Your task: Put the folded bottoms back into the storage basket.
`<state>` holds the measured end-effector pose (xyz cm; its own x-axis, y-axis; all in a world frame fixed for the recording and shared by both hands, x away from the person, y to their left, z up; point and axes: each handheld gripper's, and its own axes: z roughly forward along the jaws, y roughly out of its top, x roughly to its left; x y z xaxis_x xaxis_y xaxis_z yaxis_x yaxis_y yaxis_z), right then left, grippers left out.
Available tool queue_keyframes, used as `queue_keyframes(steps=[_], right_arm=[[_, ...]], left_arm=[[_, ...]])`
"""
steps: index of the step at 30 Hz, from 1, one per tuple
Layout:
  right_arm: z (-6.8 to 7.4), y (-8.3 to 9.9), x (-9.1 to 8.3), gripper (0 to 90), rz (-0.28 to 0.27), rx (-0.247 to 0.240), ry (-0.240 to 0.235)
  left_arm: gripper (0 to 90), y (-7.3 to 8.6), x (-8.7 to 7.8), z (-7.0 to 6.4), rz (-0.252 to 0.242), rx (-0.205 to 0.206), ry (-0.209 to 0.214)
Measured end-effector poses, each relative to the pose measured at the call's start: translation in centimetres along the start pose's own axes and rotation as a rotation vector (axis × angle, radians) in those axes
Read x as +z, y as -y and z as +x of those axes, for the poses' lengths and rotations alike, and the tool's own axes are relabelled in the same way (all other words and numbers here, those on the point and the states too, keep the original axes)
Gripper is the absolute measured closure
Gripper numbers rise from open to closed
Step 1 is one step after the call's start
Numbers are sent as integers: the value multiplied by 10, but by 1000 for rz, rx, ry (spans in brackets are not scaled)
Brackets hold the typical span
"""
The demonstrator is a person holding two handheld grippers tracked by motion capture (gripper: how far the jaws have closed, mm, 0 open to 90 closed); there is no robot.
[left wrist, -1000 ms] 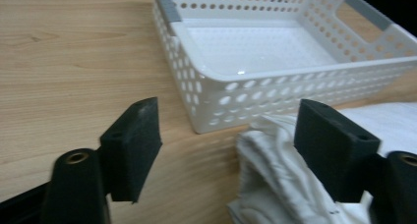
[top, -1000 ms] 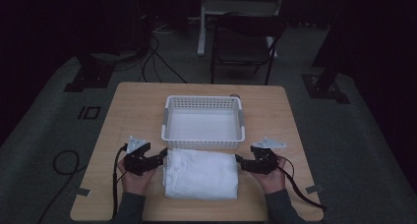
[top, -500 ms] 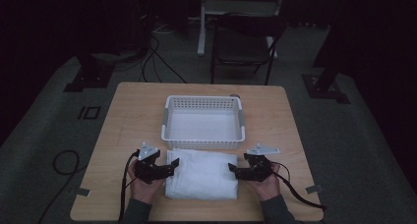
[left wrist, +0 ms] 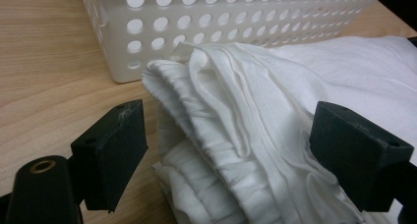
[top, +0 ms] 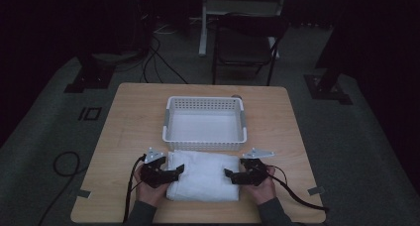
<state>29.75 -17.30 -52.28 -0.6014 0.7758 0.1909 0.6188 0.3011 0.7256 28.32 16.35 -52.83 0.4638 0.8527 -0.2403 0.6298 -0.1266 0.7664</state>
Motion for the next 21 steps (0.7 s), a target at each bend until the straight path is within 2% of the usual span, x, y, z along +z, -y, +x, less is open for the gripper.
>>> queue_keyframes(steps=[10, 14, 15, 16, 19, 21], right_arm=[[-3, 3, 15, 140, 24, 15, -7], [-4, 4, 18, 128, 34, 18, -11], [-5, 5, 20, 117, 36, 29, -12], [-5, 5, 20, 117, 36, 29, -12], [-9, 8, 23, 108, 37, 62, -35], [-11, 8, 24, 105, 41, 79, -43]], left_arm=[[87, 7, 11, 6, 30, 13, -4], [74, 8, 14, 10, 46, -9, 18], [71, 9, 15, 13, 52, -33, 36], [70, 9, 15, 13, 52, -33, 36], [69, 9, 17, 15, 63, -48, 49], [60, 9, 20, 18, 82, -76, 59]])
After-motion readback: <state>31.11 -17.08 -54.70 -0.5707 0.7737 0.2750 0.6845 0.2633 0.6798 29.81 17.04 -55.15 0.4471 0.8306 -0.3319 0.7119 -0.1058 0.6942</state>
